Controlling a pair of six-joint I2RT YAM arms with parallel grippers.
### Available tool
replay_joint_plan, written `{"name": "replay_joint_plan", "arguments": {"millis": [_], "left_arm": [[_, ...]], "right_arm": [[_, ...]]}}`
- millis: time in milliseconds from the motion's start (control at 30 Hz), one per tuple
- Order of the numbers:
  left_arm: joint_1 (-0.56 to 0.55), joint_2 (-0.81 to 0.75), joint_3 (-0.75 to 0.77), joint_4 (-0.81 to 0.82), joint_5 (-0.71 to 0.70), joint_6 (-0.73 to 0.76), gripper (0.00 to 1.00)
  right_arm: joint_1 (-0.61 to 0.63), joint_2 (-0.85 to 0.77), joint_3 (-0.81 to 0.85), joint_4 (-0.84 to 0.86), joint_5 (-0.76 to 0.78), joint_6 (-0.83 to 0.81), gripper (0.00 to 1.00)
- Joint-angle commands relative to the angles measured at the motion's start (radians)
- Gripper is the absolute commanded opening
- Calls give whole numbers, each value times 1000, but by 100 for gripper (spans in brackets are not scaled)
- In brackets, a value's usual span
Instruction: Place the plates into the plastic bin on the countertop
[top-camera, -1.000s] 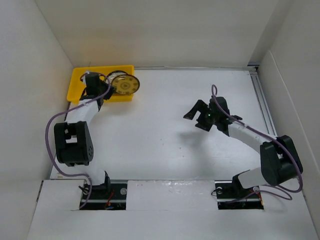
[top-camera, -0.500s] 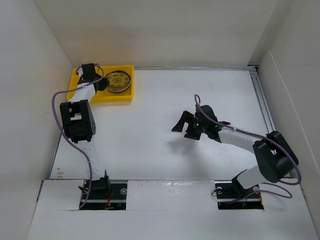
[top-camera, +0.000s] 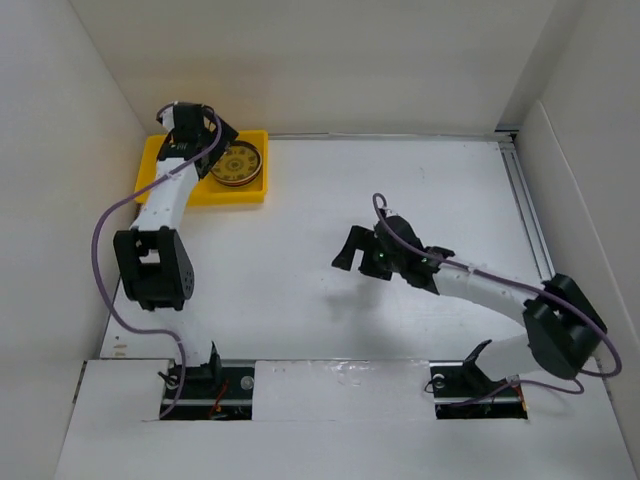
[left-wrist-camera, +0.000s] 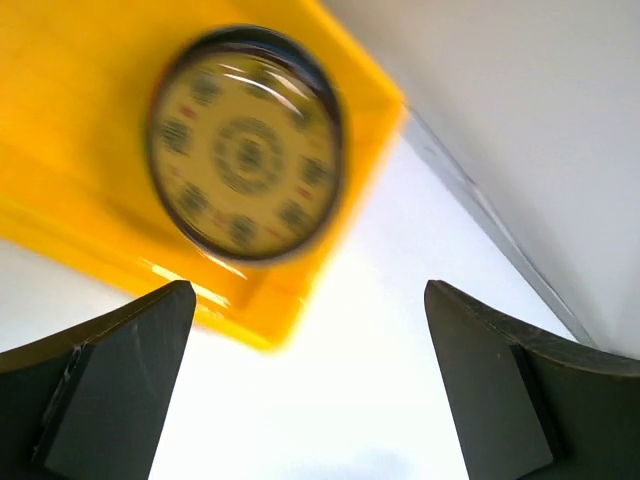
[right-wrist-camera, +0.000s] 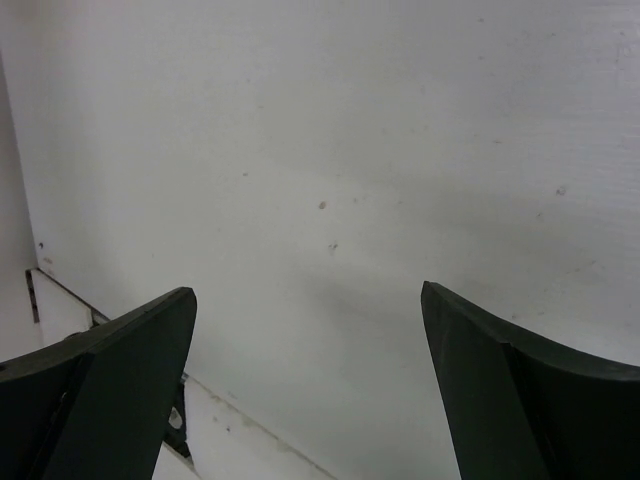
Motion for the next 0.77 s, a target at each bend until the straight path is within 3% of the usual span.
{"name": "replay_joint_plan", "arguments": {"millis": [0,133,267,400,533,733], "left_arm": [[-44,-233,46,-123,-47,75,100],[-44,-512,-173,-123,8,149,100],[-44,-781,-307,-161,18,253,100],[-44,-1020,-438,-152,61,316,100],[-44,-1267,-563,-161,74,316,100],[-44,-1464,-772,-152,-22,260,100]], "right_arm": [[103,-182,89,-99,274,-46,100],[230,-317,239,-375,610,-89,100],[348,-425,414,-686,784,-89,100],[393,-564,533,-836,843,-80,100],[393,-731,533,-882,830,-80,100],[393,-931,522,-917,789,-80,100]]}}
